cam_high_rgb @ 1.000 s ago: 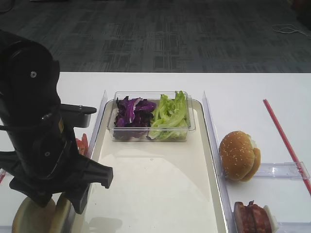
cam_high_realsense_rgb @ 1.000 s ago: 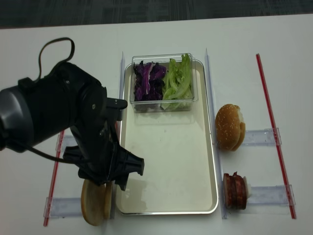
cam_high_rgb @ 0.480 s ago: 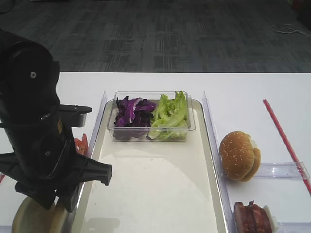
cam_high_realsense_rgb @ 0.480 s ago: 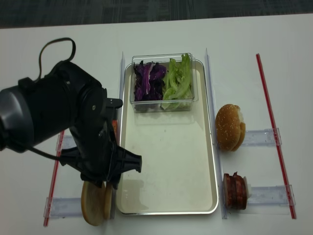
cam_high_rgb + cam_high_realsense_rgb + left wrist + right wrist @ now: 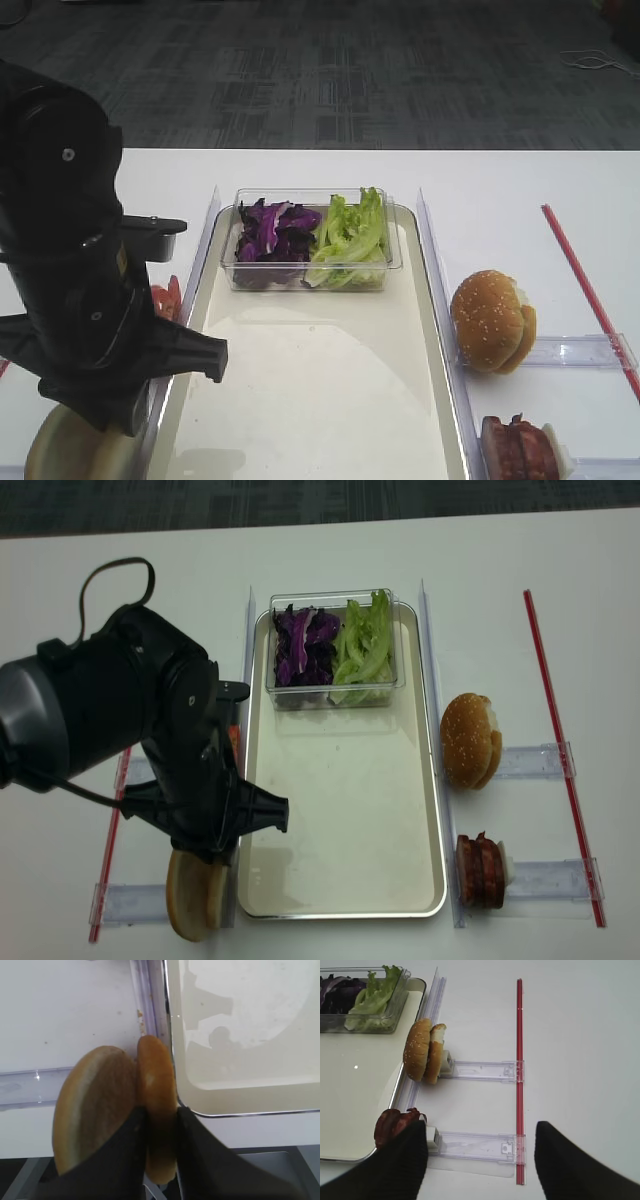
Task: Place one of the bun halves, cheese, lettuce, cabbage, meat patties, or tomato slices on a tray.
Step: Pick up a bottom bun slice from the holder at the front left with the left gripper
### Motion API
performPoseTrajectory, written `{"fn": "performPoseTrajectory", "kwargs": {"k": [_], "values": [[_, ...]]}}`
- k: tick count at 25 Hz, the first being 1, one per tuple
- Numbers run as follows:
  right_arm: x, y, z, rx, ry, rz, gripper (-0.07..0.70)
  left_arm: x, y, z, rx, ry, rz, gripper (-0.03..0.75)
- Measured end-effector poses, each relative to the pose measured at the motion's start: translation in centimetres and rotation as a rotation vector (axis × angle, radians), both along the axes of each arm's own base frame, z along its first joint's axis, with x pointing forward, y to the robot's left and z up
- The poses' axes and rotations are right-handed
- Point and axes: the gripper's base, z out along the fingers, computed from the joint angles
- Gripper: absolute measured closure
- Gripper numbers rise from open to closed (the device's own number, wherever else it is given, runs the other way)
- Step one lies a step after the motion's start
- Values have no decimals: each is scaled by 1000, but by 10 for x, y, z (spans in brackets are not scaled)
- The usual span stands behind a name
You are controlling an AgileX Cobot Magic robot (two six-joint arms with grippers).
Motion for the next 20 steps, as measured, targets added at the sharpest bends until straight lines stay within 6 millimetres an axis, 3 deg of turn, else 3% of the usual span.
{"fn": "performPoseTrajectory", "kwargs": {"k": [20], "values": [[0,0,0,0,0,0,162,-1,1,0,16,7,-4,561]]}}
